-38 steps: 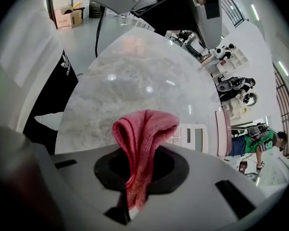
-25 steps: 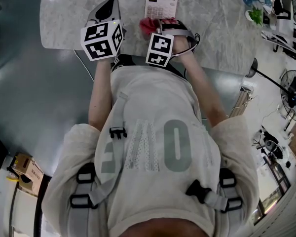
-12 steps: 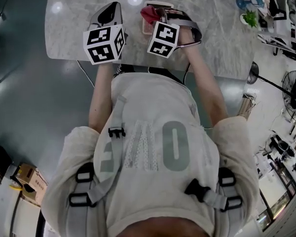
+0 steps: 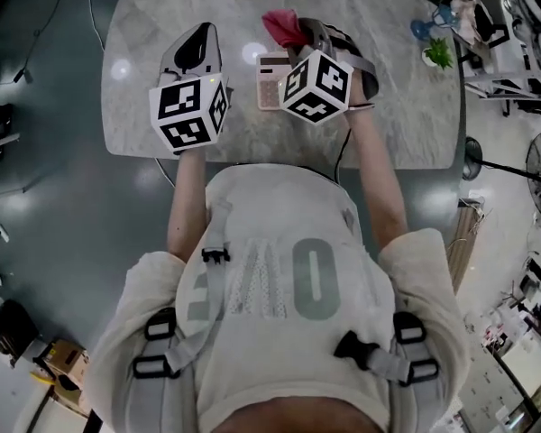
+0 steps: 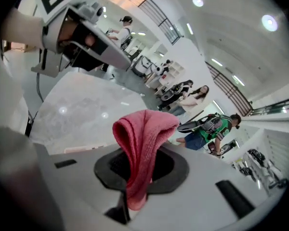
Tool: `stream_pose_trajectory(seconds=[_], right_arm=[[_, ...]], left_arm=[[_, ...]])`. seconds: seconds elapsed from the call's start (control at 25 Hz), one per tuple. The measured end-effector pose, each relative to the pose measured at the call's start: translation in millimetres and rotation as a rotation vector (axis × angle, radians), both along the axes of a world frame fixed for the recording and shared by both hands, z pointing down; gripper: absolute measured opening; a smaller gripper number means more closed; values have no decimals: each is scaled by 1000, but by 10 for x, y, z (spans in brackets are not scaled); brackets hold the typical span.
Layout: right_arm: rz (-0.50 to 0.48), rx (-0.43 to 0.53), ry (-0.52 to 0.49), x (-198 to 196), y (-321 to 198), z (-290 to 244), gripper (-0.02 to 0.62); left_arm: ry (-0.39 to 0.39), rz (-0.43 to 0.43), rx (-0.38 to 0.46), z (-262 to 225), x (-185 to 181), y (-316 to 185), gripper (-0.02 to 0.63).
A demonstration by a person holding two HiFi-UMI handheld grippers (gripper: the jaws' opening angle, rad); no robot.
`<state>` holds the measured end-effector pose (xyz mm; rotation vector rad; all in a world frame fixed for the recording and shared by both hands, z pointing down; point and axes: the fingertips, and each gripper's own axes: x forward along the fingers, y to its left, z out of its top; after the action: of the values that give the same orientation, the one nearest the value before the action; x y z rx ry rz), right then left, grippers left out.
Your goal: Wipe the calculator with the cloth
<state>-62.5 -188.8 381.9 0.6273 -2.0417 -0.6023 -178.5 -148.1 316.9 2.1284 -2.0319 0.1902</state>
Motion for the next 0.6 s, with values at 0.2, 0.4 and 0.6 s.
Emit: stream_pose_trajectory(seconds=[0.2,0.4,0.6], right_arm=[[130,48,-245,223,-45,-520,55],[258,47,-434,623,-16,-623,55],[326,12,-602,856,67,-628,55]], left_arm=[[-74,12,96,-342,125,-40,20],[-134,28,182,-420,383,10,20],[-159,24,195,-426,526,45,20]])
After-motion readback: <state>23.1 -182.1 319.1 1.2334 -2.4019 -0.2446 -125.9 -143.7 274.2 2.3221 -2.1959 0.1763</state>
